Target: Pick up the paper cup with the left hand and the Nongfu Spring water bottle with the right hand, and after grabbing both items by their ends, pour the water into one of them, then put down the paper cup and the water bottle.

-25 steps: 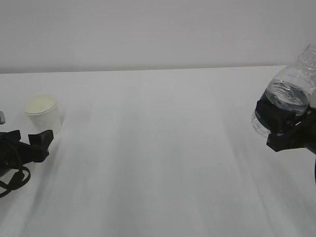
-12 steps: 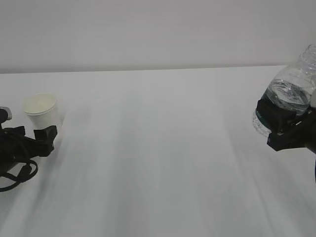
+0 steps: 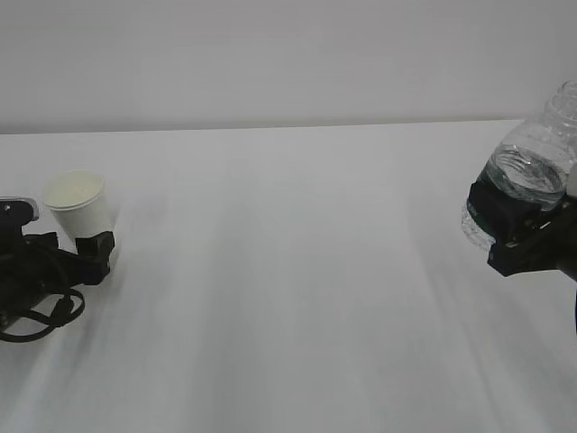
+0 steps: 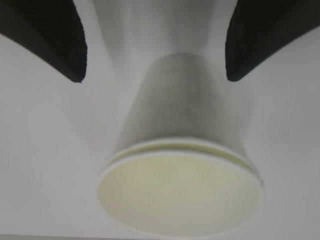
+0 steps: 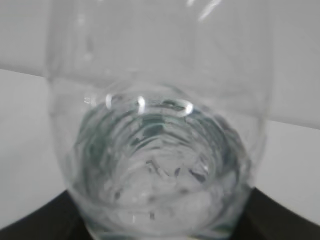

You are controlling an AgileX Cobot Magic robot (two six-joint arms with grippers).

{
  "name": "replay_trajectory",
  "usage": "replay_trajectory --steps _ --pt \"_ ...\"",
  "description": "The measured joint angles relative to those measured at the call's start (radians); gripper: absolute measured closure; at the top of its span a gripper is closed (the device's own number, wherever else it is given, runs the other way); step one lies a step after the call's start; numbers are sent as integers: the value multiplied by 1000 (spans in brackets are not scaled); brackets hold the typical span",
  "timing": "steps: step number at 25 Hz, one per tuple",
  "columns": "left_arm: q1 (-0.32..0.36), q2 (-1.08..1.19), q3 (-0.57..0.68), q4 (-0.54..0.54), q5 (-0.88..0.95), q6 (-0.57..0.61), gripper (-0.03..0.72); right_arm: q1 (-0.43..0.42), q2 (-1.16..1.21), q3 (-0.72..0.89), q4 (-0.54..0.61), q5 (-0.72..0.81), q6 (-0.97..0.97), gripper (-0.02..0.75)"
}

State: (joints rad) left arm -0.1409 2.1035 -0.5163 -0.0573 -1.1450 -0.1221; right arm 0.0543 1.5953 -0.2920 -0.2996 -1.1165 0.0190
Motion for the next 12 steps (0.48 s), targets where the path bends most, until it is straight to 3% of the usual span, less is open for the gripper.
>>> replay_trajectory --steps 12 --pt "0 58 -99 -3 0 0 64 0 0 0 0 0 0 320"
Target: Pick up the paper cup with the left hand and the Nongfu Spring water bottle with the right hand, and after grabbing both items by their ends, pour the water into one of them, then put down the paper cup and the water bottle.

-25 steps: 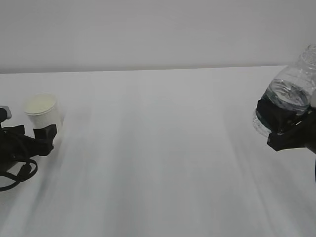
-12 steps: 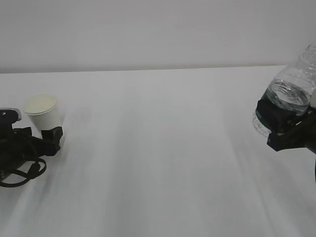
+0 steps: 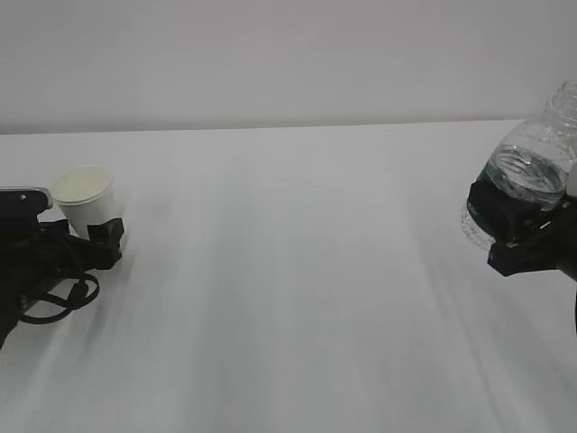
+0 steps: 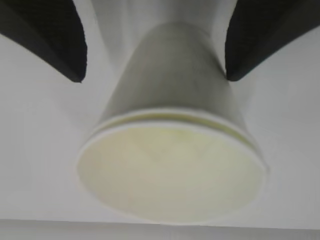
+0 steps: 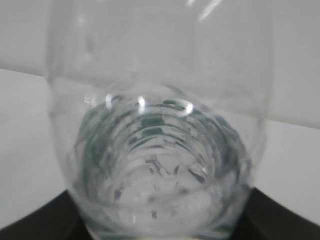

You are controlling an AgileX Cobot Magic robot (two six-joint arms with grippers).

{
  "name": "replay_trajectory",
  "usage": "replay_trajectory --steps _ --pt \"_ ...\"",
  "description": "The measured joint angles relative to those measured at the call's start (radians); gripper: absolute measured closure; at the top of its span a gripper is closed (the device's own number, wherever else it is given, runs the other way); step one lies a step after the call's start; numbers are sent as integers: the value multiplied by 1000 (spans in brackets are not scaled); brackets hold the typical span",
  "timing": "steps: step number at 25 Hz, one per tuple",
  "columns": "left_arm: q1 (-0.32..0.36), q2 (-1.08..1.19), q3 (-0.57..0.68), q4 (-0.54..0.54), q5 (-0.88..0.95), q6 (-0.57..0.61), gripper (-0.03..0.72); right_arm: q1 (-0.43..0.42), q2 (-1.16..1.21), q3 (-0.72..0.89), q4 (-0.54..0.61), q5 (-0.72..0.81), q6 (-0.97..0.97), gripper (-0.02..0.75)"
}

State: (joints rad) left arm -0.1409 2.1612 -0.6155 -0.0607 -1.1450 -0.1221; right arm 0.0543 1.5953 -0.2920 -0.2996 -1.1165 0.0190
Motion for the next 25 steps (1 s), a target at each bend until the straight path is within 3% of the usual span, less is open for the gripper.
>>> replay_trajectory --steps 25 --pt "0 2 -82 -32 0 102 67 0 0 2 0 0 -2 320"
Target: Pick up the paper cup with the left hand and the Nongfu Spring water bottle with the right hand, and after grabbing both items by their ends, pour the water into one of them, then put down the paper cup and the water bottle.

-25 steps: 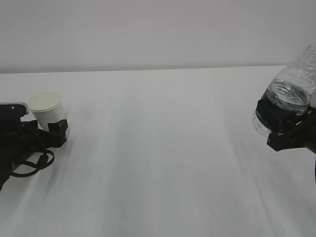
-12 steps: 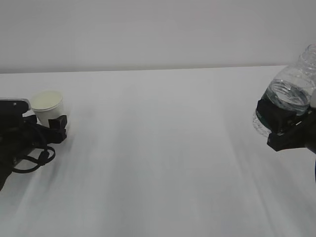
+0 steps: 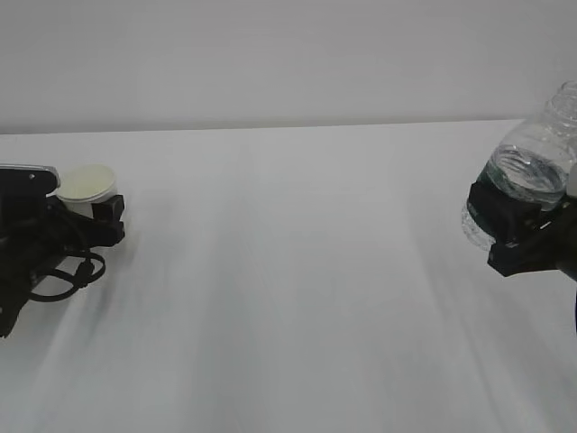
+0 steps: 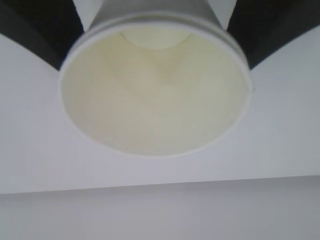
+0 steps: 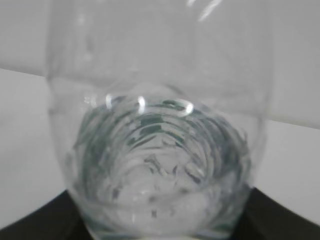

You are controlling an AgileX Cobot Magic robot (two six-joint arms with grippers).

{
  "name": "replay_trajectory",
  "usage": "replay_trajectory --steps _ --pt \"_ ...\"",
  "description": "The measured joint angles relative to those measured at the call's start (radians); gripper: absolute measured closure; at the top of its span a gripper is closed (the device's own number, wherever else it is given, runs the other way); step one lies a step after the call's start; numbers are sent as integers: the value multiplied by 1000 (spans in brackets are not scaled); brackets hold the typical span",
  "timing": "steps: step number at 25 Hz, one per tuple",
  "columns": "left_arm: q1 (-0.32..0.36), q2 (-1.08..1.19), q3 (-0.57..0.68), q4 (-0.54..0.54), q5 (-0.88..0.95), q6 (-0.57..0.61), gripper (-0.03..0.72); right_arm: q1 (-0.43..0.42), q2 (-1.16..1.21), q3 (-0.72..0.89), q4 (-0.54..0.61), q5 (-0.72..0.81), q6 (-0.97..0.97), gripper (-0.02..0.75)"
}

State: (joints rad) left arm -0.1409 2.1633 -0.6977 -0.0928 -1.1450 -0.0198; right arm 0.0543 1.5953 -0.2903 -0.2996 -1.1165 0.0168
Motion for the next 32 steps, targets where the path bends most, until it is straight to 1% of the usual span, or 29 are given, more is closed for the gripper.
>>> replay_trajectory --steps 7,17,19,27,32 --pt "0 27 -39 0 0 2 67 0 0 0 4 0 0 320" --pt "0 35 -42 0 0 2 78 0 0 0 5 0 0 320" --pt "0 35 -42 0 0 2 94 0 0 0 5 0 0 320" --pt "0 35 -42 0 -2 2 204 0 0 0 5 0 0 320" --pt "0 35 -42 0 -4 2 220 0 0 0 5 0 0 320"
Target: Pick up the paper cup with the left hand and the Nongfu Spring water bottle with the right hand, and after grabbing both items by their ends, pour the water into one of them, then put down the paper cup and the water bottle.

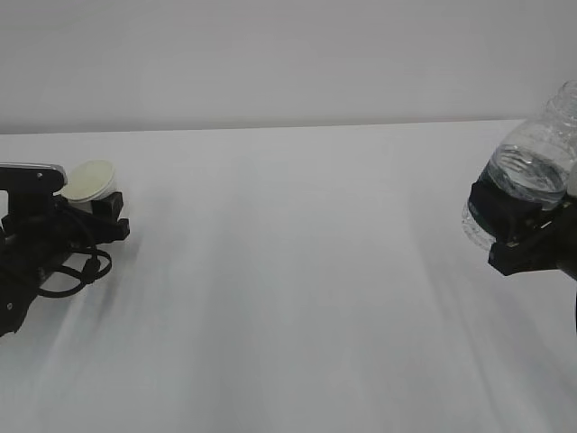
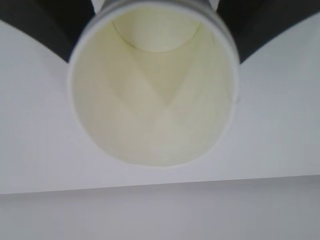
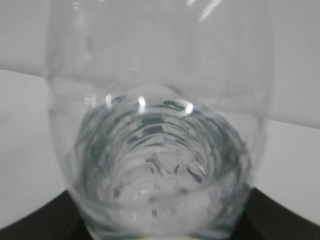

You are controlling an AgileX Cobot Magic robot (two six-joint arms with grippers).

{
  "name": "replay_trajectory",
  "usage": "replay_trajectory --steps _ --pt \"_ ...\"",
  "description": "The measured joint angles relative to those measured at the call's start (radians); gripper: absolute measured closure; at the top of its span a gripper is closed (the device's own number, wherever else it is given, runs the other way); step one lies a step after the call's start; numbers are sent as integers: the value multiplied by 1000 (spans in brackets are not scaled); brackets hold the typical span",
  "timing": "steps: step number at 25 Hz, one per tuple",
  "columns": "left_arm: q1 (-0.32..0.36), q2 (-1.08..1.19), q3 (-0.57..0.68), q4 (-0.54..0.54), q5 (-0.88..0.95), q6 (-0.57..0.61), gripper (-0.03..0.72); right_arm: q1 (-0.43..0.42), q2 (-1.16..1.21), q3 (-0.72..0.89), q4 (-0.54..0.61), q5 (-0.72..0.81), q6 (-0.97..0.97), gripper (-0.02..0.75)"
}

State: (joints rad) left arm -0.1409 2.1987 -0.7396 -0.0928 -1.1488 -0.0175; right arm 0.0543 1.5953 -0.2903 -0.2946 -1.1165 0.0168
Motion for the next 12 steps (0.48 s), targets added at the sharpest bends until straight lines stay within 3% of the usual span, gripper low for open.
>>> replay_trajectory --steps 5,12 --pt "0 0 0 14 0 0 223 0 0 0 0 0 0 320" --pt "0 0 0 123 0 2 223 0 0 0 0 0 0 321"
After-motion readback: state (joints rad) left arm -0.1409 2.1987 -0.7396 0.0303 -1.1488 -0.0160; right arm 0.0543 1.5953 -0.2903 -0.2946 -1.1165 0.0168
